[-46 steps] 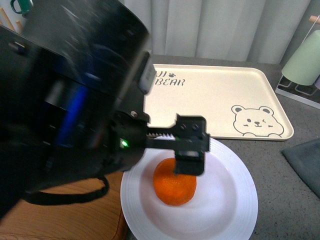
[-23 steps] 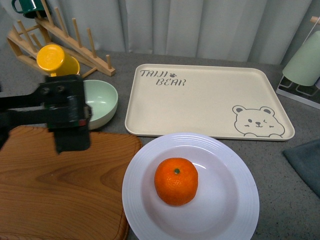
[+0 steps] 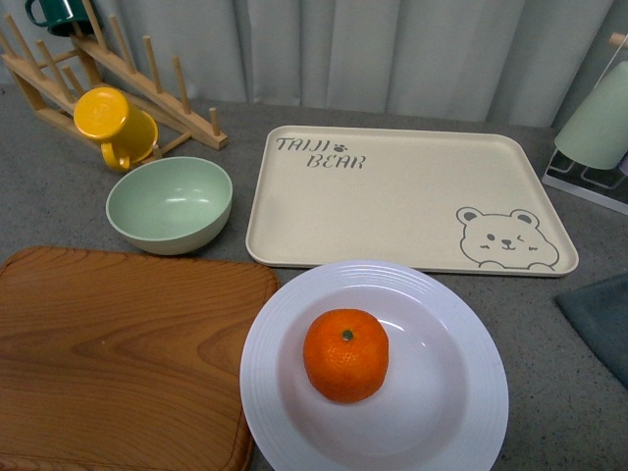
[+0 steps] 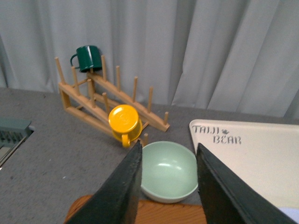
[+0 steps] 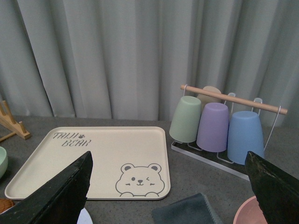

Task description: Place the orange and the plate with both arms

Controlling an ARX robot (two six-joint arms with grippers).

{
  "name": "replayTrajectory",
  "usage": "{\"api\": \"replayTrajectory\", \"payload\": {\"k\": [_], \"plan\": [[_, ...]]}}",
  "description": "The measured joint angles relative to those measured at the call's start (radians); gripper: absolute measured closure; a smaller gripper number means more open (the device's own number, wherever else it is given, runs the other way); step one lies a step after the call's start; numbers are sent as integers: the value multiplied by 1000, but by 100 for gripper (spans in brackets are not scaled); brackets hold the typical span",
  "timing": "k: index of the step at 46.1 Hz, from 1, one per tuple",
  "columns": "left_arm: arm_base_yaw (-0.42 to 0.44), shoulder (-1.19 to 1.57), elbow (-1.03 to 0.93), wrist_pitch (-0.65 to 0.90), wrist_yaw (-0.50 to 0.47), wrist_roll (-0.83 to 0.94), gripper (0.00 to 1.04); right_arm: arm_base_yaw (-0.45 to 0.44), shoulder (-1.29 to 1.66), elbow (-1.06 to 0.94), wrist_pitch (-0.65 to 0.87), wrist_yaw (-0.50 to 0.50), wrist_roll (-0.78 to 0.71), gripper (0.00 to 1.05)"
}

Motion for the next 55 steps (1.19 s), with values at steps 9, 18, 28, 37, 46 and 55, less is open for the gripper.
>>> {"api": "replayTrajectory", "payload": {"k": [9, 18, 28, 37, 46, 55], "plan": [[76, -171, -42, -134, 71, 10, 101, 0, 0, 0, 0, 0, 0, 9], [126, -317, -56, -258, 119, 17, 101, 0, 0, 0, 0, 0, 0, 9], [209, -455, -57, -381, 226, 19, 101, 0, 0, 0, 0, 0, 0, 9], [254, -565, -57, -481, 244, 18, 101, 0, 0, 0, 0, 0, 0, 9], [256, -669, -57, -579, 245, 18, 101, 0, 0, 0, 0, 0, 0, 9], [256, -754, -57, -664, 246, 19, 101, 0, 0, 0, 0, 0, 0, 9]]}}
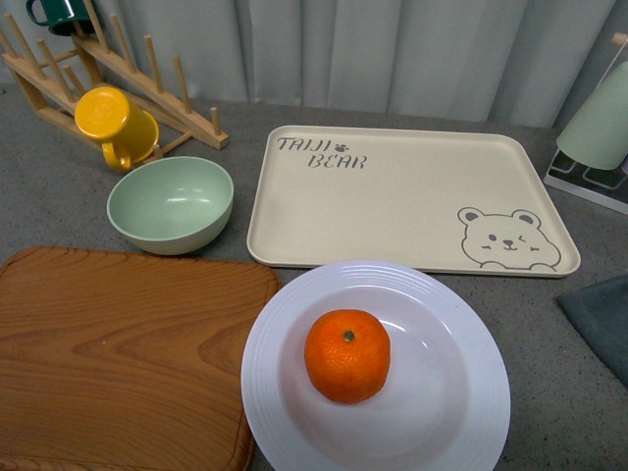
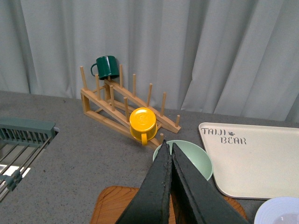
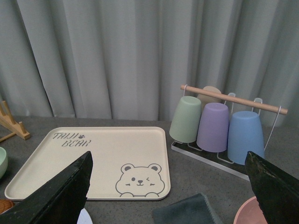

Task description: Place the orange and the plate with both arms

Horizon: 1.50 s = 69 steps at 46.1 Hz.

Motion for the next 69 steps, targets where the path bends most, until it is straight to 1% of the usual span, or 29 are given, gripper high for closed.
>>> {"api": "replayTrajectory", "payload": {"k": [19, 23, 31, 34, 35, 37, 38, 41, 45, 46, 50, 52, 53, 54, 57, 61, 64, 66, 67, 69], "plan": [[0, -122, 0, -122, 0, 0, 101, 0, 0, 0, 0, 0, 0, 9], [0, -255, 0, -284, 2, 0, 101, 0, 0, 0, 0, 0, 0, 9], [0, -291, 0, -298, 1, -1, 100, 0, 0, 0, 0, 0, 0, 9], [0, -292, 0, -299, 1, 0, 85, 0, 0, 0, 0, -1, 0, 9], [0, -292, 0, -299, 1, 0, 82, -8, 9, 7, -27, -31, 0, 9], [0, -292, 0, -299, 1, 0, 71, -22, 43, 31, -107, -89, -3, 9], [0, -292, 0, -299, 2, 0, 67, -26, 66, 36, -129, -95, -6, 9], [0, -293, 0, -299, 1, 0, 51, -37, 127, 38, -133, -95, -11, 9], [0, -293, 0, -299, 0, 0, 35, -53, 232, 60, -93, -95, 2, 9], [0, -293, 0, -299, 1, 0, 30, -54, 275, 67, -66, -94, 6, 9], [0, -293, 0, -299, 1, 0, 12, -78, 470, 101, 51, -138, 49, 9], [0, -293, 0, -299, 1, 0, 6, -98, 570, 126, 95, -160, 76, 9], [0, -293, 0, -299, 1, 2, 5, -116, 649, 143, 132, -179, 100, 9], [0, -293, 0, -299, 1, 2, 6, -135, 730, 162, 163, -201, 121, 9], [0, -293, 0, -299, 1, 2, 7, -167, 871, 202, 181, -240, 155, 9], [0, -293, 0, -299, 1, 2, 6, -202, 1069, 259, 169, -307, 194, 9], [0, -293, 0, -299, 1, 2, 6, -226, 1272, 320, 141, -380, 238, 9], [0, -293, 0, -299, 1, 2, 6, -230, 1383, 360, 113, -432, 261, 9], [0, -293, 0, -299, 1, 2, 6, -230, 1444, 381, 105, -477, 272, 9], [0, -293, 0, -299, 1, 2, 6, -226, 1519, 410, 98, -517, 283, 9]]}}
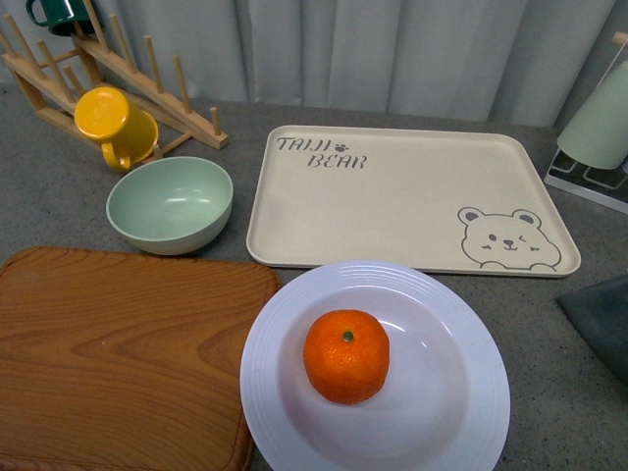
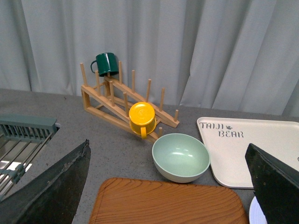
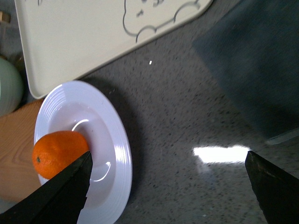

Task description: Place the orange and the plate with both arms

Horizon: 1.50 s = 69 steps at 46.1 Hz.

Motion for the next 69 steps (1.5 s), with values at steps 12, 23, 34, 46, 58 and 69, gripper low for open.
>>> {"api": "replayTrajectory", "payload": {"k": [12, 23, 34, 46, 58, 69], "plan": [[0, 0, 0, 0, 0, 0, 6, 119, 362, 158, 41, -220, 124, 9], [0, 0, 0, 0, 0, 0, 6, 220, 510, 191, 187, -238, 259, 9], [0, 0, 0, 0, 0, 0, 6, 253, 626, 237, 287, -277, 381, 9], [0, 0, 0, 0, 0, 0, 6, 277, 653, 249, 324, -293, 433, 9], [0, 0, 0, 0, 0, 0, 6, 287, 671, 253, 285, -272, 421, 43], [0, 0, 0, 0, 0, 0, 6, 287, 681, 249, 261, -287, 393, 91]]}}
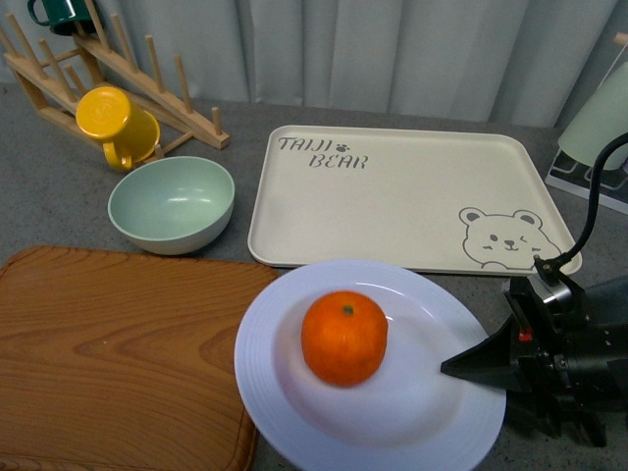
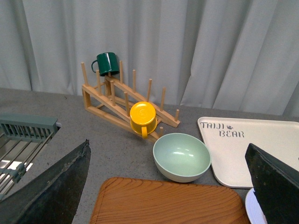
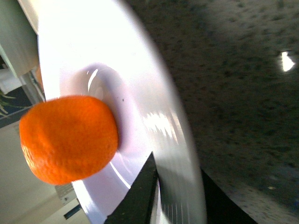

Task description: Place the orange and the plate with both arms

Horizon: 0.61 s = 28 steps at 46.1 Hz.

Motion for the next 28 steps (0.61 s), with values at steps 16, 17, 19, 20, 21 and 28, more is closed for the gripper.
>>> {"api": "replayTrajectory", "payload": {"k": [16, 17, 19, 20, 21, 28], "plan": [[0, 0, 0, 0, 0, 0, 6, 0, -21, -11, 31, -35, -13, 101], [0, 0, 0, 0, 0, 0, 6, 0, -25, -14, 32, -34, -13, 101], [0, 0, 0, 0, 0, 0, 6, 0, -34, -20, 36, -31, -13, 101], [0, 0, 0, 0, 0, 0, 6, 0, -43, -27, 45, -32, -13, 101], [0, 0, 0, 0, 0, 0, 6, 0, -50, -32, 51, -31, -13, 101], [0, 0, 0, 0, 0, 0, 6, -8, -101, -61, 71, -17, -1, 101]]}}
